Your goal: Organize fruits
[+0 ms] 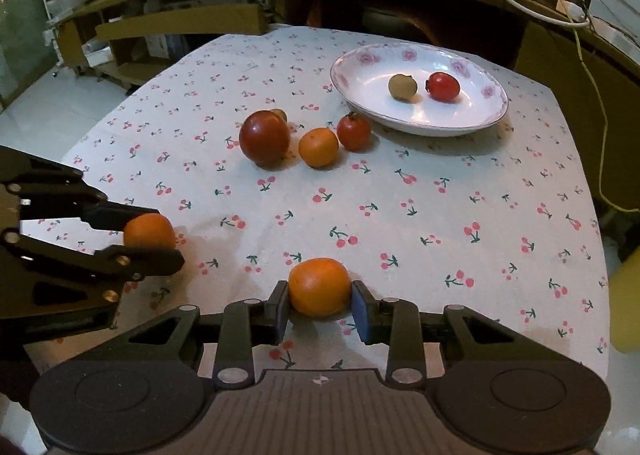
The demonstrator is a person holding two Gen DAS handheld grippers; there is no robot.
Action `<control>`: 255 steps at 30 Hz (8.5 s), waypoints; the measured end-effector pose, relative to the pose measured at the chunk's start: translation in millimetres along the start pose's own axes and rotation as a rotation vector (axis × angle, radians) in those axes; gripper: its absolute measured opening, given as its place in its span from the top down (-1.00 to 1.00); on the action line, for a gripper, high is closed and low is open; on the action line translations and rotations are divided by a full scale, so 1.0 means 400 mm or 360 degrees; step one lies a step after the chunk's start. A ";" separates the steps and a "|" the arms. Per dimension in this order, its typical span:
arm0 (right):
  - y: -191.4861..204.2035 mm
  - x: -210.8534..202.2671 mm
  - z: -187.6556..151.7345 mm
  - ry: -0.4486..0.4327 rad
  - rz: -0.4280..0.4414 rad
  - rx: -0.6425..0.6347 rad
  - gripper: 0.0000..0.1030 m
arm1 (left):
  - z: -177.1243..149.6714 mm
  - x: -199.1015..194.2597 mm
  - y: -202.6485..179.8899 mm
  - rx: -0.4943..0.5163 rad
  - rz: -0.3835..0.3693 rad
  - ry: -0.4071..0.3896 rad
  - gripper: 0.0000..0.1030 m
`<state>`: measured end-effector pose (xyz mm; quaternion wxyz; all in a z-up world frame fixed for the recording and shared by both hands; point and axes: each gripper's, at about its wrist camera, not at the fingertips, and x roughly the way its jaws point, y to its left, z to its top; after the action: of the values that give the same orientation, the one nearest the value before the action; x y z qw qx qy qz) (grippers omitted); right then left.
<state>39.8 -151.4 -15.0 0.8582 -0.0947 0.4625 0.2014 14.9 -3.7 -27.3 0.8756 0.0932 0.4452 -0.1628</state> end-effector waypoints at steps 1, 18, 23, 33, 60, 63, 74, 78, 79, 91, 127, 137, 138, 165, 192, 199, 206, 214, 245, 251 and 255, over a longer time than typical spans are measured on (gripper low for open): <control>-0.002 0.000 0.000 0.0000 0.0007 0.0001 0.23 | -0.003 0.001 0.001 0.0001 0.0007 0.0001 0.30; -0.032 -0.019 -0.016 -0.0041 0.0068 0.0004 -0.07 | -0.024 -0.005 0.000 0.0021 0.0029 0.0009 -0.05; -0.020 -0.013 -0.009 -0.0041 0.0074 -0.0019 -0.03 | -0.027 -0.011 0.006 0.0004 0.0045 0.0004 0.09; -0.022 -0.010 -0.002 -0.0012 0.0044 0.0008 0.37 | 0.001 -0.007 -0.007 0.0003 0.0019 0.0015 0.33; -0.127 -0.003 0.166 -0.0217 -0.0078 0.0190 0.37 | 0.311 0.079 0.007 -0.0039 0.0002 -0.0202 0.35; -0.151 0.016 0.195 -0.0236 -0.0104 0.0211 0.36 | 0.348 0.104 0.016 -0.0038 0.0018 -0.0215 0.35; -0.222 0.101 0.264 -0.0226 -0.0201 0.0221 0.36 | 0.421 0.211 0.033 -0.0056 0.0022 -0.0185 0.35; -0.232 0.130 0.274 -0.0194 -0.0214 0.0208 0.36 | 0.426 0.240 0.041 -0.0084 0.0026 -0.0162 0.36; -0.234 0.136 0.277 -0.0190 -0.0216 0.0202 0.36 | 0.427 0.246 0.042 -0.0088 0.0027 -0.0156 0.36; -0.253 0.156 0.293 -0.0212 -0.0217 0.0223 0.26 | 0.437 0.276 0.048 -0.0082 0.0039 -0.0133 0.33; -0.204 0.079 0.259 -0.0280 -0.0171 0.0197 0.17 | 0.369 0.134 0.090 -0.0087 0.0070 -0.0233 0.31; -0.143 0.061 0.224 -0.0215 -0.0047 0.0140 0.15 | 0.262 0.071 0.098 -0.0052 0.0033 -0.0178 0.31; -0.136 0.060 0.218 -0.0204 -0.0034 0.0127 0.15 | 0.249 0.069 0.098 -0.0042 0.0027 -0.0163 0.31; -0.110 0.092 0.172 -0.0079 0.0038 0.0016 0.08 | 0.211 0.144 0.063 0.0037 -0.0094 -0.0069 0.08; -0.051 0.168 0.211 -0.0068 0.0188 0.0134 0.28 | 0.180 0.109 0.107 0.0052 -0.0079 -0.0037 0.09; -0.033 0.161 0.209 -0.0059 0.0129 0.0023 0.39 | 0.181 0.104 0.097 0.0071 -0.0089 -0.0037 0.09; -0.060 0.111 0.171 -0.0032 0.0059 0.0028 0.40 | 0.171 0.087 0.064 0.0120 -0.0194 -0.0051 0.09; -0.077 0.046 0.073 -0.0009 -0.0025 0.0063 0.39 | 0.152 0.080 0.024 0.0208 -0.0223 -0.0066 0.09; -0.100 0.049 0.072 -0.0038 0.0037 0.0028 0.37 | 0.156 0.115 0.024 0.0201 -0.0175 -0.0047 0.08; -0.098 0.050 0.076 -0.0028 0.0024 0.0020 0.41 | 0.162 0.116 0.020 0.0200 -0.0162 -0.0047 0.09; -0.102 0.044 0.080 -0.0040 0.0031 0.0039 0.41 | 0.177 0.115 0.020 0.0185 -0.0162 -0.0058 0.09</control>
<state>90.4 -172.2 -12.9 0.8631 -0.0771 0.4550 0.2052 96.2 -27.5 -23.0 0.8672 0.1182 0.4231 -0.2344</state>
